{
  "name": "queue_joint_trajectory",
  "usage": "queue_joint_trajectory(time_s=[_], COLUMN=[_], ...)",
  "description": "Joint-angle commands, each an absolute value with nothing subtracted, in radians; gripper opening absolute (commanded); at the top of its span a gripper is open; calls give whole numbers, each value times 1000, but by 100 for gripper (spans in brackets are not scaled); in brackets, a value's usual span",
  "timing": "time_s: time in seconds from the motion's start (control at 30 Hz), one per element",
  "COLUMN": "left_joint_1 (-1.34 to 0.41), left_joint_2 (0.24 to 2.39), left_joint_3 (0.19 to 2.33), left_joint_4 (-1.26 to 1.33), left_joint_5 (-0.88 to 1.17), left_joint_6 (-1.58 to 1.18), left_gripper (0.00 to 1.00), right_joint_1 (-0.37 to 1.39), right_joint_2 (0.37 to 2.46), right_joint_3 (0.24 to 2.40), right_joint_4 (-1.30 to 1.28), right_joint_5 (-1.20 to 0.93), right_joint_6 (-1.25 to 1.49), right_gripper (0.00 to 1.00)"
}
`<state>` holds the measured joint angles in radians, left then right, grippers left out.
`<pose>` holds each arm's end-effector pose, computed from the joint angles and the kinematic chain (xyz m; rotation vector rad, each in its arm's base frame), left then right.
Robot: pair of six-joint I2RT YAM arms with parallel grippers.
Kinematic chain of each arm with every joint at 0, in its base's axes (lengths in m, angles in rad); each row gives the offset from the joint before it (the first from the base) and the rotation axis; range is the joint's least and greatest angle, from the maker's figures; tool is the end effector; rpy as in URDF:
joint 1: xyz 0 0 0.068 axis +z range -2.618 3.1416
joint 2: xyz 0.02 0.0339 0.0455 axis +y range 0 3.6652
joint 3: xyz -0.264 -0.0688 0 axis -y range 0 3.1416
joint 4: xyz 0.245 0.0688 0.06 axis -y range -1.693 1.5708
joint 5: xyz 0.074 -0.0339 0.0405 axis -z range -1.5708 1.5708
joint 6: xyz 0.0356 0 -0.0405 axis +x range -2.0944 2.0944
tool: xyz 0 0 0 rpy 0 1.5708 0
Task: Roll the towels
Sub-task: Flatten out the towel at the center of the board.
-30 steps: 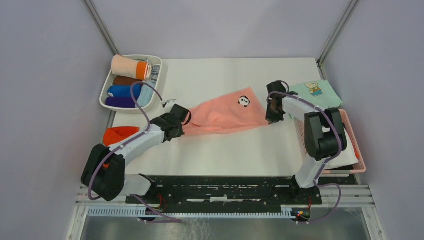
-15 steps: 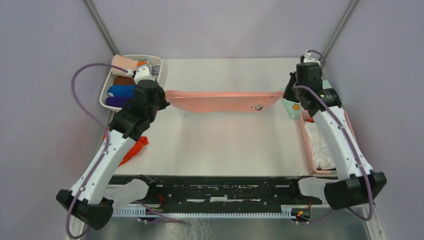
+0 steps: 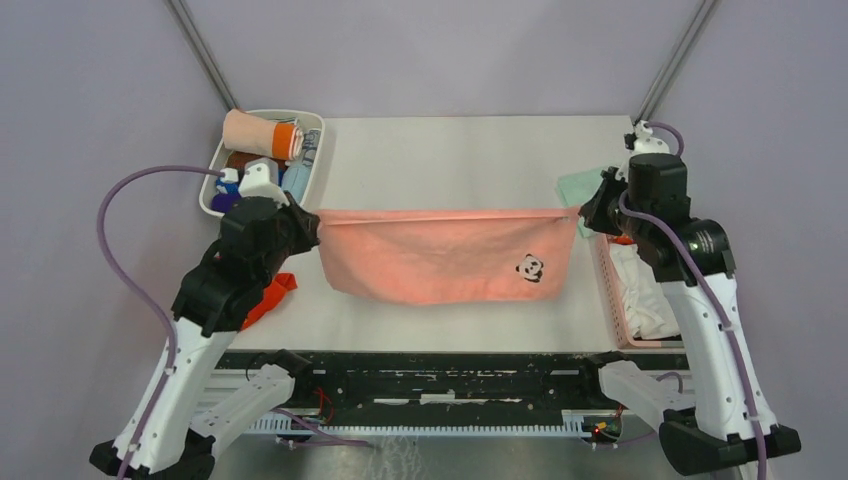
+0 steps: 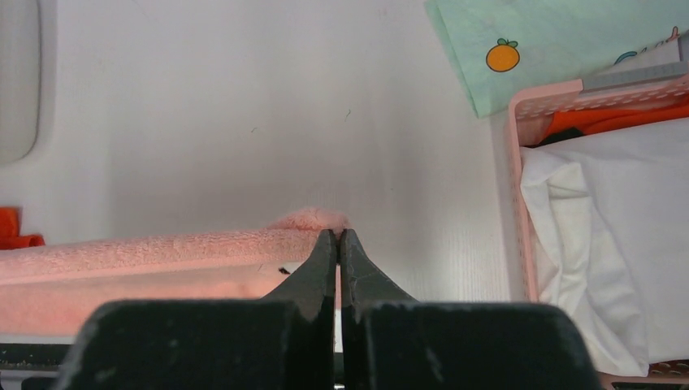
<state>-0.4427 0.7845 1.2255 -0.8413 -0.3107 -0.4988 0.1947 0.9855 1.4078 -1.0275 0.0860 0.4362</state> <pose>0.1207 -0.0452 0.4168 -0.2575 1.9471 -0.3145 0.1606 0.0285 0.4264 0.3121 2.1634 0.2660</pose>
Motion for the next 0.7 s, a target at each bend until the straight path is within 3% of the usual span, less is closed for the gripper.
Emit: queue_joint_trajectory(time_s=[0.0, 0.33, 0.67], left_joint_1=[-428, -310, -247], left_joint_2=[877, 1379, 1647], left_joint_3=[1119, 1067, 1231], left_joint_4=[-805, -450, -425], left_joint_5=[-388, -300, -258], left_joint_6=[-500, -494, -505], left_gripper=[5, 4, 3], right_joint_1=[179, 167, 140], right_joint_2=[1104, 1568, 1797], right_joint_3=[1355, 1353, 1495], right_joint_4=[-967, -659, -629], right_joint_5=[154, 197, 150], right_joint_6=[420, 462, 432], right_gripper=[0, 1, 0])
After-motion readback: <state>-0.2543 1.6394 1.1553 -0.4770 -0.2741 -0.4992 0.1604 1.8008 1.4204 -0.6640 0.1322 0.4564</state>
